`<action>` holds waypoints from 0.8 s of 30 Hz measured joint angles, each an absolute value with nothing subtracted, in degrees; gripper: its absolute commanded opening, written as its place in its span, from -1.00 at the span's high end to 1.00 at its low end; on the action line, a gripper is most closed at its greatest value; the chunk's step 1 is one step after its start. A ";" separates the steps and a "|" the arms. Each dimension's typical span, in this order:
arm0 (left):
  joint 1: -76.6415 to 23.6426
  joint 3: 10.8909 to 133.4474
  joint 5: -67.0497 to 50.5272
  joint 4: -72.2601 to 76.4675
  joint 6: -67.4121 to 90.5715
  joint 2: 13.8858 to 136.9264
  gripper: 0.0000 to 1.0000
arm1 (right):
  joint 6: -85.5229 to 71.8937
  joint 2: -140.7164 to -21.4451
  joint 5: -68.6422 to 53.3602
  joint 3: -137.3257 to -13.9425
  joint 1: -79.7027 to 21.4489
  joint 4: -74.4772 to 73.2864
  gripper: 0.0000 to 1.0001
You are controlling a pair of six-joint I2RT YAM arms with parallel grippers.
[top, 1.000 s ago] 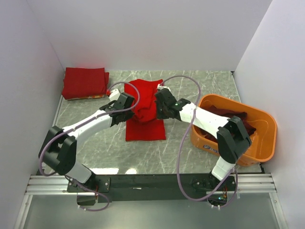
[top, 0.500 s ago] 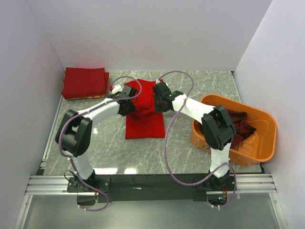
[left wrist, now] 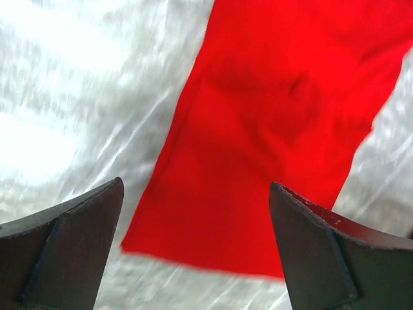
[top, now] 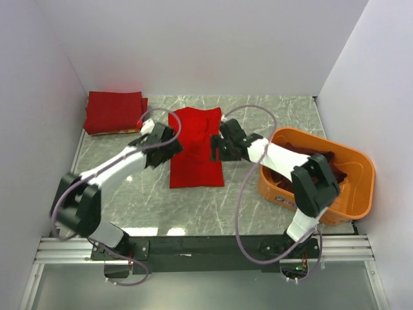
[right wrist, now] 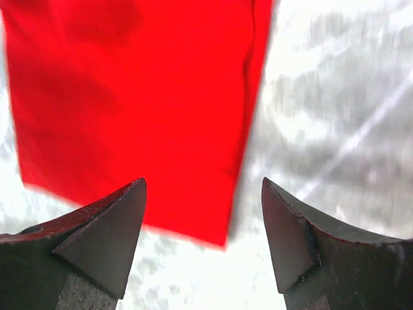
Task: Fold and stack the t-shirts
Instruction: Fold the tshirt
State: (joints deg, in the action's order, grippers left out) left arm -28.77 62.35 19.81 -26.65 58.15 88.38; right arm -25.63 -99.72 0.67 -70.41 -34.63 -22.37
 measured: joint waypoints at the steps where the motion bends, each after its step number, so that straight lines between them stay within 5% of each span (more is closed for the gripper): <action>1: -28.99 58.92 18.70 -26.30 58.15 85.36 -0.99 | -25.87 -97.95 -0.03 -67.88 -34.63 -22.02 -0.57; 5: -30.85 47.75 14.31 -23.09 58.65 77.84 -0.95 | -26.48 -92.68 -2.92 -60.82 -34.92 -21.19 -0.55; 10: -31.83 39.68 10.28 -20.40 60.36 75.96 -0.58 | -26.57 -89.10 -5.32 -54.85 -36.05 -19.77 -0.50; 15: -31.81 38.04 9.58 -18.68 61.21 76.84 -0.26 | -26.48 -89.25 -6.79 -52.34 -36.77 -19.22 -0.35; 20: -31.77 38.46 8.84 -16.82 61.60 80.51 -0.18 | -26.52 -91.13 -7.46 -52.18 -36.80 -17.58 -0.23; 24: -31.75 38.57 8.62 -14.52 62.28 81.89 0.17 | -26.74 -93.47 -7.86 -52.05 -36.80 -17.04 -0.18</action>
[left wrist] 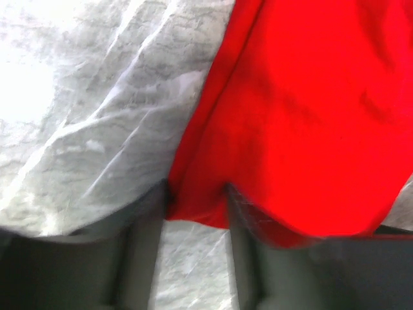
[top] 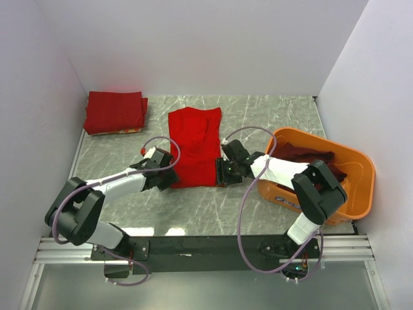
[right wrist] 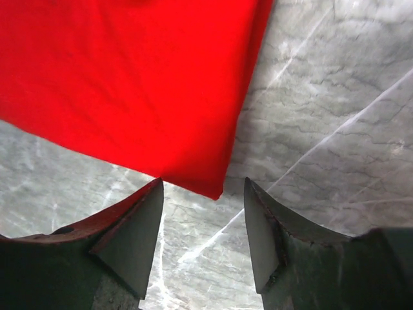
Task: Fold and stack the t-shirts
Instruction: Fold the tshirt
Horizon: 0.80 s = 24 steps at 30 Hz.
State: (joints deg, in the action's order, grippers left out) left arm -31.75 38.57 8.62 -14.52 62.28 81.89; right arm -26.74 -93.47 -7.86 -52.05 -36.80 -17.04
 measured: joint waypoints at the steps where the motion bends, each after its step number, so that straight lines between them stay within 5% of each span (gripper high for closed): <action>1: -31.75 38.57 8.58 -14.13 62.70 82.19 0.24 | -26.76 -93.76 -7.97 -51.94 -36.80 -17.04 -0.17; 6: -31.68 38.52 7.81 -12.80 63.07 83.50 0.63 | -27.16 -94.59 -8.32 -51.46 -36.91 -15.75 -0.09; 10: -31.68 38.15 7.33 -12.25 63.59 83.53 0.91 | -27.35 -95.94 -8.99 -51.55 -37.15 -14.13 0.74; 12: -31.68 38.13 7.27 -12.21 63.92 83.50 0.99 | -27.51 -96.33 -9.10 -51.57 -37.43 -13.82 0.89; 24: -41.60 28.40 8.93 -22.70 71.66 66.92 0.99 | -29.78 -85.52 -7.94 -41.93 -46.65 -17.17 1.00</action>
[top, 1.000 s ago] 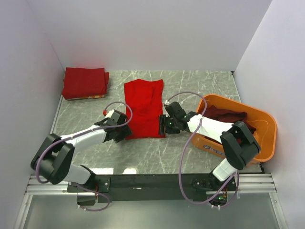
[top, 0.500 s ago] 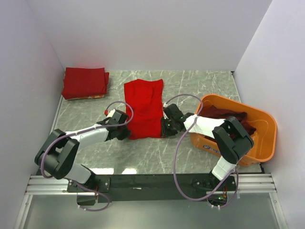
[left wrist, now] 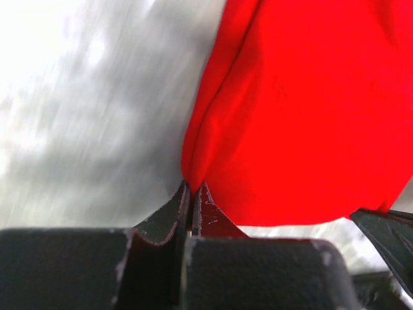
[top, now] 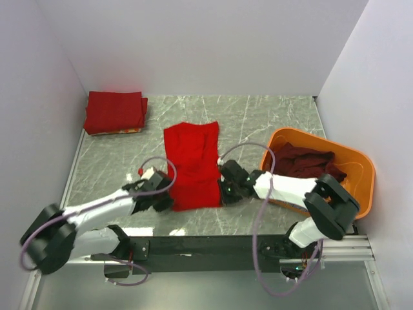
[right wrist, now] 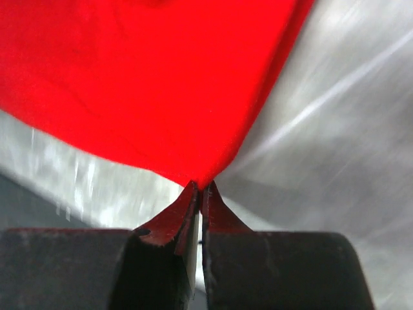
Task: Fold and stack the t-shirts
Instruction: Fold the tshirt
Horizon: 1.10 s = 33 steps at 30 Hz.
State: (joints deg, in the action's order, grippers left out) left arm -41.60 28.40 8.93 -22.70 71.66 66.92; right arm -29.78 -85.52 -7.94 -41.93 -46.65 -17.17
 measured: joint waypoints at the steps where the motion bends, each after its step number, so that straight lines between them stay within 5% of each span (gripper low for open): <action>1: -43.20 27.11 8.88 -24.82 73.19 64.05 0.99 | -30.37 -83.61 -7.84 -40.88 -48.38 -18.28 1.00; 12: -53.84 26.35 11.51 -39.77 84.82 39.29 0.99 | -34.61 -63.86 -5.13 -41.43 -55.68 -31.09 1.00; 22: -52.58 46.30 24.58 -46.39 84.71 55.22 0.99 | -31.99 -68.38 1.67 -55.11 -49.50 -33.91 1.00; 33: -37.15 60.03 25.54 -42.63 73.25 69.71 0.99 | -28.77 -78.74 1.13 -66.04 -39.97 -31.16 1.00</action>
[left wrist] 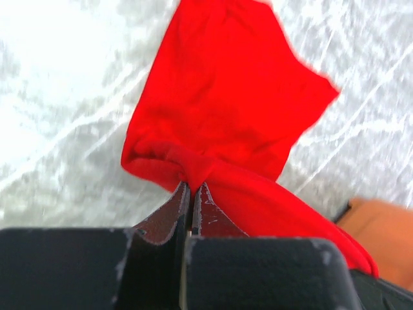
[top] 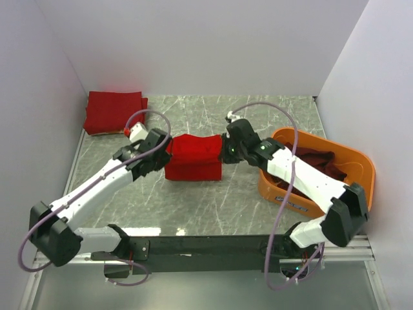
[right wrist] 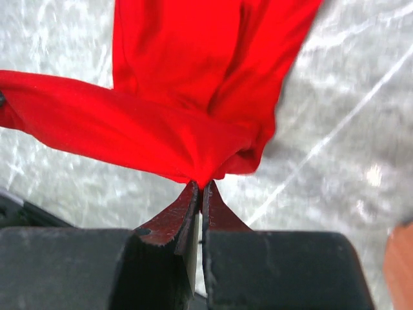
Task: Fold and stack the t-shirts
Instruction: Fold the tshirt
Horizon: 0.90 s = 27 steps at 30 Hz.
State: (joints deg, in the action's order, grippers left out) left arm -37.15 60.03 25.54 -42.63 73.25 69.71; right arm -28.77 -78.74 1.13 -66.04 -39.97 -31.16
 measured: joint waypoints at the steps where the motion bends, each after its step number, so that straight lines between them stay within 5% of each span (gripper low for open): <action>1: -36.25 60.86 25.56 -42.22 72.51 70.63 0.99 | -28.51 -79.72 0.97 -66.96 -39.55 -30.74 1.00; 22: -24.99 77.97 19.86 -32.69 57.04 96.36 0.99 | -27.03 -102.63 -0.14 -86.06 -30.48 -30.70 1.00; 25: -23.90 79.64 18.76 -31.99 56.12 99.42 0.85 | -26.44 -106.00 -0.71 -88.44 -29.52 -30.85 1.00; 27: -22.94 81.10 17.65 -31.73 55.16 102.04 0.60 | -26.00 -109.14 -1.19 -91.13 -28.91 -31.20 0.58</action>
